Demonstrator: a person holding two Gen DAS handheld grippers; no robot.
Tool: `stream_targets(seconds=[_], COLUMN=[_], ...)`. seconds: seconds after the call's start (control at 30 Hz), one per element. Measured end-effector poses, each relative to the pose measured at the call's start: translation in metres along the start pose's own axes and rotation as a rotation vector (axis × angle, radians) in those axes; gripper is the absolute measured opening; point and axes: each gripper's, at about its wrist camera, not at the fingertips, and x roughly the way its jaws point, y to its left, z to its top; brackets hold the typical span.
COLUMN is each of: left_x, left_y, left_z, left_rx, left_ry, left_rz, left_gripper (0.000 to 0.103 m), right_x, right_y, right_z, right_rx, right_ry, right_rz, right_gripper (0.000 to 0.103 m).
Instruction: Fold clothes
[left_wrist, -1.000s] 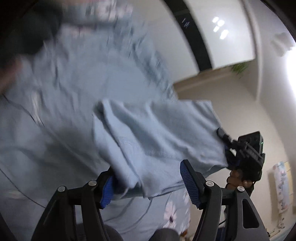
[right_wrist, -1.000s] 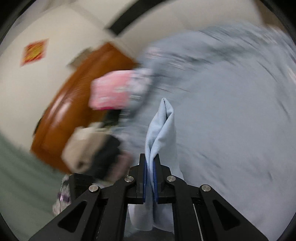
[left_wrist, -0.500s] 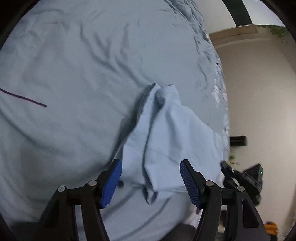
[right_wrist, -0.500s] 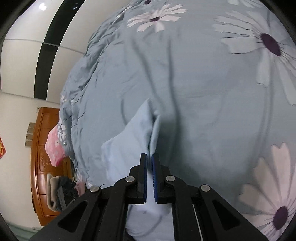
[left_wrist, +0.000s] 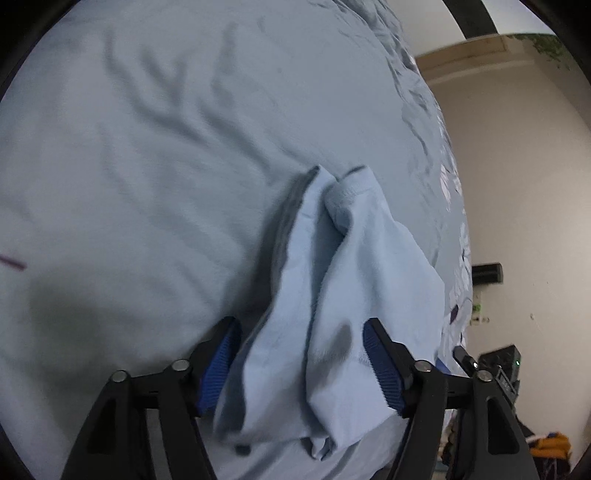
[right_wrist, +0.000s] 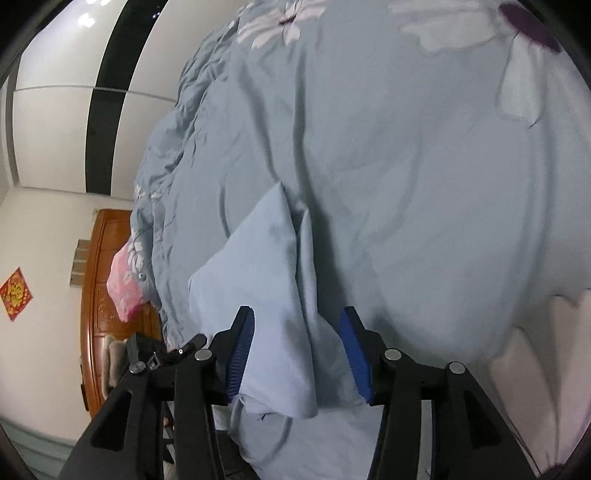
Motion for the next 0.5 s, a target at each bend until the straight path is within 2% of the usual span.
stream_targets(seconds=[0.07,0.13,0.23,0.33,0.37,0.4,0.47,0.5], left_x=[0.0,0.003,0.014,0.018,0.019,0.02,0.02,0.02], left_y=[-0.001,-0.007,-0.019,-0.021,-0.021,-0.02,-0.016,-0.014], left_z=[0.001,0.001,0.0,-0.009,-0.012,-0.013,-0.017,-0.019], left_rx=[0.03,0.054,0.076,0.08,0.069,0.051,0.007,-0.012], left_ry=[0.011,0.028,0.067,0.088,0.084,0.078,0.065,0.058], left_rz=[-0.03,-0.059,-0.117,-0.138,-0.144,-0.16,-0.174,-0.165], left_gripper=[0.078,0.078,0.078,0.077,0.072,0.066,0.039,0.031], right_x=[0.011,0.023,0.038,0.043,0.042,0.04,0.036,0.032], right_y=[-0.003,-0.005,0.007,0.019,0.021,0.022,0.027,0.029], right_z=[0.001,0.003,0.001,-0.002,-0.003,-0.004,-0.007,-0.01], right_rx=[0.007,0.032,0.012,-0.009,-0.008,-0.006,-0.004,-0.004], right_ry=[0.013,0.032,0.056,0.071,0.069,0.067,0.063,0.06], right_rz=[-0.008,0.02,0.072,0.074,0.072,0.07,0.061,0.051], right_gripper=[0.05,0.051,0.051,0.049,0.047,0.038,0.021,0.012])
